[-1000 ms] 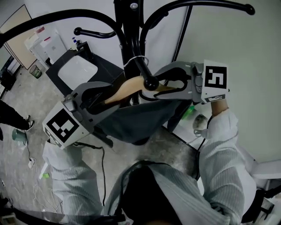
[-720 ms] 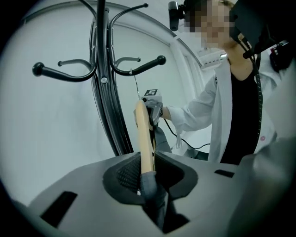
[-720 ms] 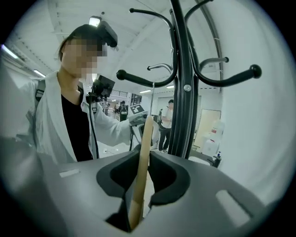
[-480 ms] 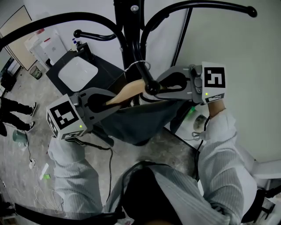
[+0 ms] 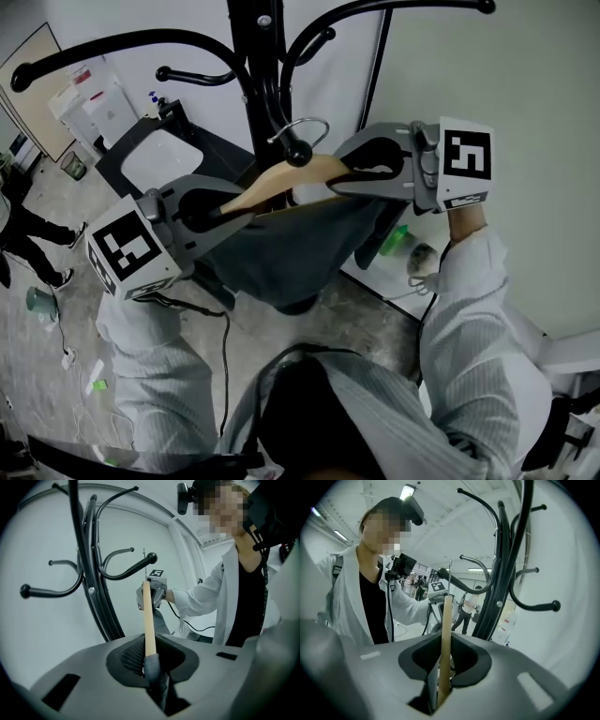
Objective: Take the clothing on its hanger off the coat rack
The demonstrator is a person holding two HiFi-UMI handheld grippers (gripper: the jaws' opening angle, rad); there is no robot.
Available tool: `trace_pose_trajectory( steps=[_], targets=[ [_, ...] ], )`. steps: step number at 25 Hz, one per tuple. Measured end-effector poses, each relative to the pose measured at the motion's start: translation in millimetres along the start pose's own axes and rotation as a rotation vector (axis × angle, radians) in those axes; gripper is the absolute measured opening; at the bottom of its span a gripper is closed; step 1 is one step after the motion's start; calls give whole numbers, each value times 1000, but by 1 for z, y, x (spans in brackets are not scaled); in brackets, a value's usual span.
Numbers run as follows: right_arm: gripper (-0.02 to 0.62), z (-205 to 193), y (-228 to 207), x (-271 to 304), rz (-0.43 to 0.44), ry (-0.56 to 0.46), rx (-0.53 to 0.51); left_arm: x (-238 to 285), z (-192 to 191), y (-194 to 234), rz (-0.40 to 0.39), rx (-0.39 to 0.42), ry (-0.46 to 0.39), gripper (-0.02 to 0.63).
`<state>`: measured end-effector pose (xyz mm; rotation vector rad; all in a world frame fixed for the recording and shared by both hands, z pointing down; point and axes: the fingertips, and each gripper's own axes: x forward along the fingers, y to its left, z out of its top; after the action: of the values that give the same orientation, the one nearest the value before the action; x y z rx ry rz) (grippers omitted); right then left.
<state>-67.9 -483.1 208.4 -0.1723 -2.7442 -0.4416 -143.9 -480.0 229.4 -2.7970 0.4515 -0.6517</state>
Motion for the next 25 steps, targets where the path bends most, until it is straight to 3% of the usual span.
trace_pose_trajectory(
  steps=[4,12,19,25],
  targets=[
    [58,11,20,-27,-43,12,-12,10,26,-20,-10,43,-11,55],
    [58,-6,64,-75,-194,65,34,56,47,-60,-139,142,-55,55],
    [60,-48,120,-102,-336,126,161,105,35,-112,-321,95,-97,55],
    [64,-86,161,-101,-432,90,240,135,6,-152,-444,40,-88,55]
  ],
)
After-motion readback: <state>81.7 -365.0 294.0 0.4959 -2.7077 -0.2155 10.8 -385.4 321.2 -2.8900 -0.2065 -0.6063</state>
